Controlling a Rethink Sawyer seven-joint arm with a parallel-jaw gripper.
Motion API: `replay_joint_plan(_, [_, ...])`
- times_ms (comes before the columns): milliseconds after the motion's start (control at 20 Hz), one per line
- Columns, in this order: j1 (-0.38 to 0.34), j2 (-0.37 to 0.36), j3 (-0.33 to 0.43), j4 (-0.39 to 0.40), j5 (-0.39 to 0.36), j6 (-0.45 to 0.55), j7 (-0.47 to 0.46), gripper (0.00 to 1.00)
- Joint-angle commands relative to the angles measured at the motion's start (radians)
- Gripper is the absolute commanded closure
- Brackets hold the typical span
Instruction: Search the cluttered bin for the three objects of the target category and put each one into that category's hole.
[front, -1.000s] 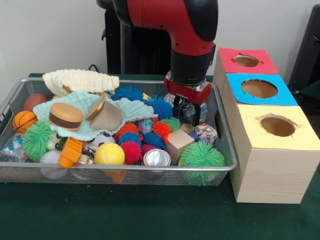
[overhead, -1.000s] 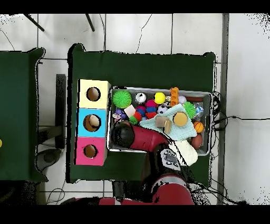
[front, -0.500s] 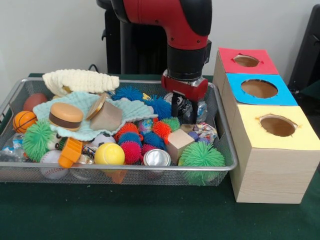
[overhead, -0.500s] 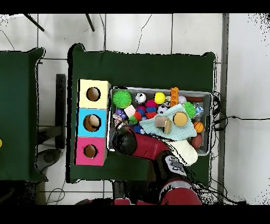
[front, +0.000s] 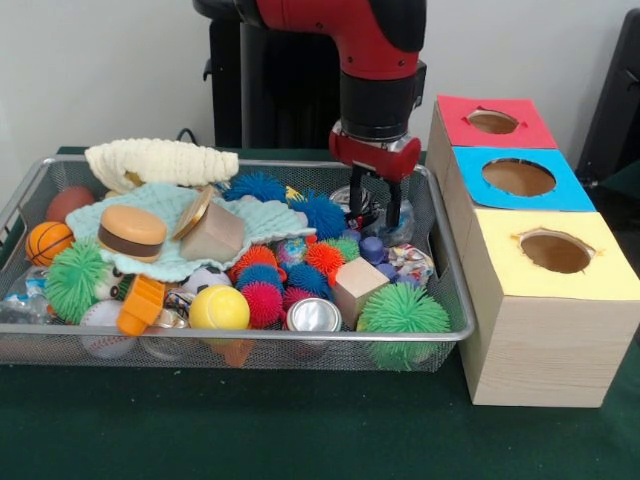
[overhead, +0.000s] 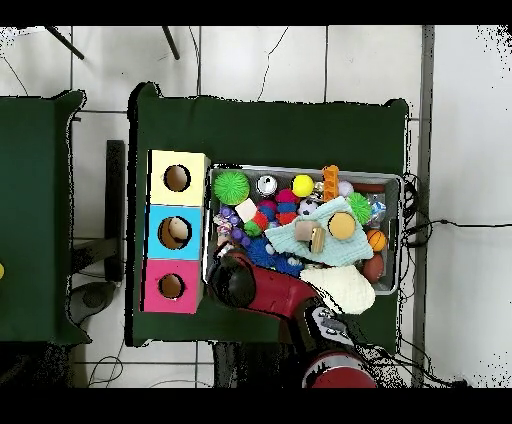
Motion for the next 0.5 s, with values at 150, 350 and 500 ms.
replay_joint_plan(150, [-0.008,0.087,0.088,0.166,-0.098,-0.150,0.144,0.00])
replay_joint_plan(350, [-0.019,0.142,0.080,0.157,-0.141,-0.224,0.127,0.00])
replay_joint_plan(500, [0.023,0.158,0.054,0.156,-0.125,-0.265,0.149,0.00])
